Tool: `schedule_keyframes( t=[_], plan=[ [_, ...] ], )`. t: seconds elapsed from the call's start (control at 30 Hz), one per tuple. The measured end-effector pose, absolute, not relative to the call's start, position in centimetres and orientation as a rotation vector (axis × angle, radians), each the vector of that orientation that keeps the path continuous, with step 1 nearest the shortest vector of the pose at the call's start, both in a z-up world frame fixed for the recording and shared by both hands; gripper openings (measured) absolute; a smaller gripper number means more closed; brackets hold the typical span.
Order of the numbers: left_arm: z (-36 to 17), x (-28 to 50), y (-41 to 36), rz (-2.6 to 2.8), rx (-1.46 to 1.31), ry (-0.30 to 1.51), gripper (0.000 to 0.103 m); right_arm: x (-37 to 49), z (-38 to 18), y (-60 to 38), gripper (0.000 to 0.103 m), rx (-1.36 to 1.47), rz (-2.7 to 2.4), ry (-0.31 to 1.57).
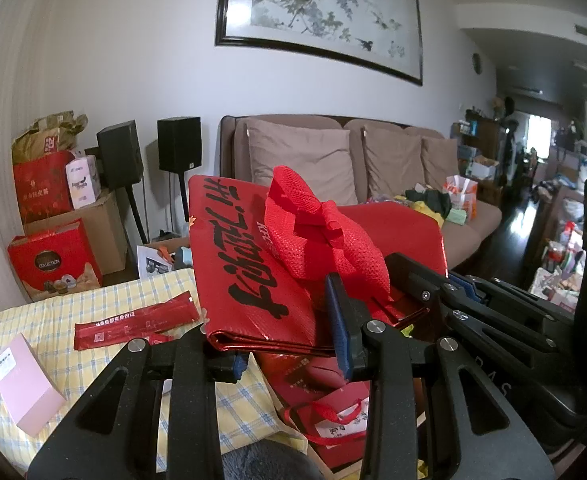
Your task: Organize objects
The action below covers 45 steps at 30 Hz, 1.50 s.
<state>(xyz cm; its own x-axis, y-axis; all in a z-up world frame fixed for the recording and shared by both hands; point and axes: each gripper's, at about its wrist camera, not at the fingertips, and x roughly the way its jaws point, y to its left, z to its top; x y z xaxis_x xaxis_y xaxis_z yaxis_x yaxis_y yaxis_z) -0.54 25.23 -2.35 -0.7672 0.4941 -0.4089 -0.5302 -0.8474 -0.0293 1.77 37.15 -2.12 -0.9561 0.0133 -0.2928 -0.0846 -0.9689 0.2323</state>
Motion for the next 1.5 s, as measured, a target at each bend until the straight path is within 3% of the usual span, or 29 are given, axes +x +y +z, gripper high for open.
schedule_keyframes(
  t=[1.5],
  plan=[
    [-3.1, -1.4, 26.8, 2.495, -0.624, 0.108, 0.031, 1.2, -3.3, 38.5, 0.017, -0.513, 2.986, 0.396]
  ],
)
